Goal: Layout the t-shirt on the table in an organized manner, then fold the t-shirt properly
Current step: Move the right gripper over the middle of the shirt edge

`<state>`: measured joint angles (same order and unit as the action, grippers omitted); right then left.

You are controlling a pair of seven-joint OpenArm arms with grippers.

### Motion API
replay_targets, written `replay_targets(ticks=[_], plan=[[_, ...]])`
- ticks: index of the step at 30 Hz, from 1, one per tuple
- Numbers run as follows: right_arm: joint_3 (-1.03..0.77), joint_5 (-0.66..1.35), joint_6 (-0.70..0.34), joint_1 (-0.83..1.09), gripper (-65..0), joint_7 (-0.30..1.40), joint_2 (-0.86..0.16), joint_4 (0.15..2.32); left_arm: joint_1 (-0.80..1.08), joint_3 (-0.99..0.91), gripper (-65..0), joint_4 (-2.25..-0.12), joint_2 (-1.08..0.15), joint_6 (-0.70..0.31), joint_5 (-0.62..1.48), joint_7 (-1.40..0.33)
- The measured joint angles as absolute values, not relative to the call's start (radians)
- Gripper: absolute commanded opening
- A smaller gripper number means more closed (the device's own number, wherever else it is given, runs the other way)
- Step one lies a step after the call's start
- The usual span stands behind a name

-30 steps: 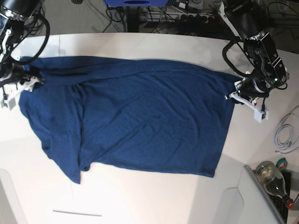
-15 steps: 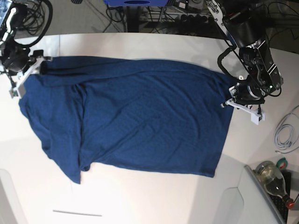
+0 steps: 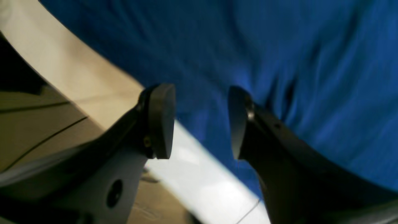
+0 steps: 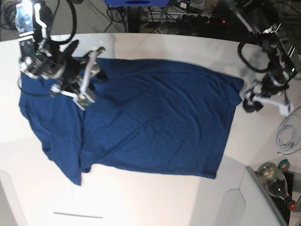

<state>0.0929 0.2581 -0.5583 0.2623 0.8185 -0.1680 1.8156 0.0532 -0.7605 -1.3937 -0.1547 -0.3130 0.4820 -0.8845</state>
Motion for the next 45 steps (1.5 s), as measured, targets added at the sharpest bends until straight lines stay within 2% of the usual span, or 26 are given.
replay_targets(ticks=[3,5,8,10,11,15,19,24,30,35,45], plan=[[0.275,0.086,-0.558,0.198,-38.7,0.823,-0.158,1.814,0.204,-0.763,-23.5,-1.417,-0.196,-0.361,0.478,-0.762],[0.393,-0.03,-0.512,0.171,-38.4,0.822,-0.128,1.811,0.312,-0.761,-30.9,-1.42,-0.212,-0.413,0.478,-0.638],[0.563,-0.162,-0.487,0.141,-32.9,0.813,-0.085,1.771,0.462,-0.75,-46.9,-1.417,-0.225,-0.422,0.48,-0.456],[0.649,-0.204,-0.49,0.131,-30.3,0.814,-0.056,1.728,0.533,-0.755,-63.2,-1.417,-0.227,-0.416,0.476,-0.376],[0.68,-0.218,-0.489,0.128,-30.3,0.815,-0.038,1.701,0.553,-0.758,-65.0,-1.417,-0.225,-0.419,0.479,-0.353],[0.766,-0.221,-0.486,0.081,-30.3,0.812,0.022,1.572,0.561,-0.76,-65.0,-1.418,-0.225,-0.421,0.44,-0.344],[0.767,-0.221,-0.482,0.064,-30.3,0.738,0.075,1.457,0.561,-0.764,-65.0,-1.419,-0.198,-0.419,0.332,-0.339],[0.767,-0.224,-0.482,0.015,-30.5,0.726,0.101,1.354,0.559,-0.758,-65.0,-1.417,-0.172,-0.43,0.284,-0.342],[0.741,-0.216,-0.484,-0.002,-30.8,0.725,0.106,1.34,0.55,-0.759,-65.0,-1.369,-0.179,-0.427,0.276,-0.34],[0.675,-0.226,-0.486,-0.013,-43.2,0.729,0.102,1.338,0.522,-0.758,-65.0,-1.369,-0.179,-0.427,0.278,-0.338],[0.667,-0.225,-0.486,-0.011,-43.4,0.733,0.105,1.338,0.499,-0.755,-65.0,-1.346,-0.181,-0.427,0.277,-0.339]])
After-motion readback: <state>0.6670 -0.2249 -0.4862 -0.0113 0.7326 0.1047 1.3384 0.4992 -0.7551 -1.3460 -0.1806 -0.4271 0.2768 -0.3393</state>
